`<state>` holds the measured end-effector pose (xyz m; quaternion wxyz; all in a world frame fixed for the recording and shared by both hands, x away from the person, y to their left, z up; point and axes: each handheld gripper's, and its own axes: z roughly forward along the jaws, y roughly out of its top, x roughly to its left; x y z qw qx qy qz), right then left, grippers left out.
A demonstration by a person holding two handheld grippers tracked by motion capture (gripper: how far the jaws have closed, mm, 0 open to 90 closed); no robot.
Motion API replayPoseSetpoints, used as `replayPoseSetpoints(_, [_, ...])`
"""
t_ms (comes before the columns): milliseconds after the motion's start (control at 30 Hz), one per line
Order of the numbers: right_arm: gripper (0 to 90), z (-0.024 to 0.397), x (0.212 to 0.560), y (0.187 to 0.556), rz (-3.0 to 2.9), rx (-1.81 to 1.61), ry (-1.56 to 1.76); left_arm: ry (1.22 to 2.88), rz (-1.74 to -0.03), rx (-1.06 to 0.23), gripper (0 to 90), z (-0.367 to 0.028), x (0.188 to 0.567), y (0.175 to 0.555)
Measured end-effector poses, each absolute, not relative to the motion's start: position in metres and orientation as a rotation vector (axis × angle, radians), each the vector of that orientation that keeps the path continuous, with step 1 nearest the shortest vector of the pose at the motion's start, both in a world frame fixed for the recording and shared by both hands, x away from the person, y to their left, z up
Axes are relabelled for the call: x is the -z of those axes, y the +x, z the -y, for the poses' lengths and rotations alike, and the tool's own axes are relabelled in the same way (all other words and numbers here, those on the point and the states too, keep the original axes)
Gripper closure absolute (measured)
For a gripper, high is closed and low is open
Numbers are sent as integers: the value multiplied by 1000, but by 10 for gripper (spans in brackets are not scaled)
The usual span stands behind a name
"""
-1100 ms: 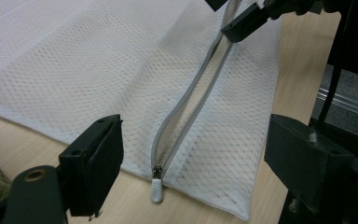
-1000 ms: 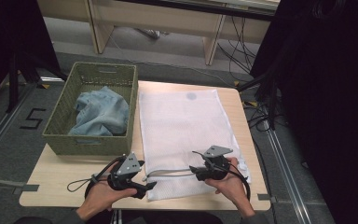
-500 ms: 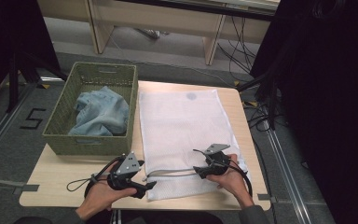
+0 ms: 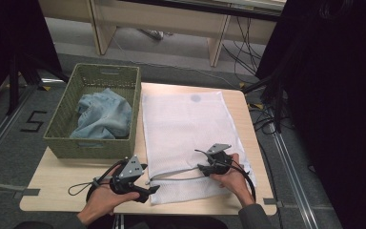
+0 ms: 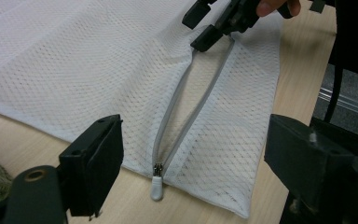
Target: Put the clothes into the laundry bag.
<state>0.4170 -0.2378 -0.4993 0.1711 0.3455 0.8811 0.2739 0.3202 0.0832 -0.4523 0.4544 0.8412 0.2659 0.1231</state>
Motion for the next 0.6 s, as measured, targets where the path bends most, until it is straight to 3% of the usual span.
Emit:
replayPoseSetpoints(133, [628,237,500,420,-2509,-799,980,2088,-647,-307,188,-85,452,321])
replayPoseSetpoints(600, [867,229,499,426,-2505,-802,892,2082,-645,-323,190,-86,450,322])
